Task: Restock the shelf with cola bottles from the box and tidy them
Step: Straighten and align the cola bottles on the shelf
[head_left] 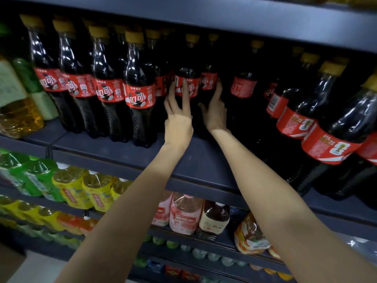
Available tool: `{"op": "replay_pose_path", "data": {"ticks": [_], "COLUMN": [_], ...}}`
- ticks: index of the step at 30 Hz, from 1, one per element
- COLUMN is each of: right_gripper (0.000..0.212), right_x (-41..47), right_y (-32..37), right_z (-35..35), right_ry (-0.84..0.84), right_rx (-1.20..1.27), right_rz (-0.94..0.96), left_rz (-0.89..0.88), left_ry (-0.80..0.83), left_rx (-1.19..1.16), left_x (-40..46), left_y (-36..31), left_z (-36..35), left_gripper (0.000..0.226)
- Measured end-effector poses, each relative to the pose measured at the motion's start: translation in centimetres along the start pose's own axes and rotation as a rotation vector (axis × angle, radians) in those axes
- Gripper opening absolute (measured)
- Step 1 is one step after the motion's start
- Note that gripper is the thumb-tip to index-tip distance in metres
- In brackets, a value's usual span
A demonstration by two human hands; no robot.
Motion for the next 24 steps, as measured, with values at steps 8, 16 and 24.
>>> {"op": "replay_pose_path", "data": {"ticks": [8, 16, 24], "right_gripper": [0.073, 0.063, 0.079], "right_x": [-0.3, 0.4, -1.2], "right_y": [1.9, 2.1, 1.9], "right_z": [-2.8, -0.4, -2.1], "right_ry": [0.158, -0.021, 0.25], "right_rx": [0.166, 0.067, 0.173], "right_rz": [0.124, 0.142, 0.122], "left_rz": [-0.008, -0.035, 0.025], "left_ry": [-0.038, 0.008, 0.023], "left_rx": [0.155, 0.099, 0.047], "left_x": [0.8, 1.0, 1.9], "left_y": [0.7, 0.9, 1.0], "left_z": [-1.1, -1.7, -2.5], "left_gripper": [0.104, 0.109, 0.092]}}
Point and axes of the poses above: each hand's wrist, its own x-axis towards the middle knuckle, its own z-axis out of the back of the hand, y = z × x, the point moved 8 cm from there along x, towards the middle knuckle, and after that the axes turned 2 degrees about -x, right-handed, at the moved point
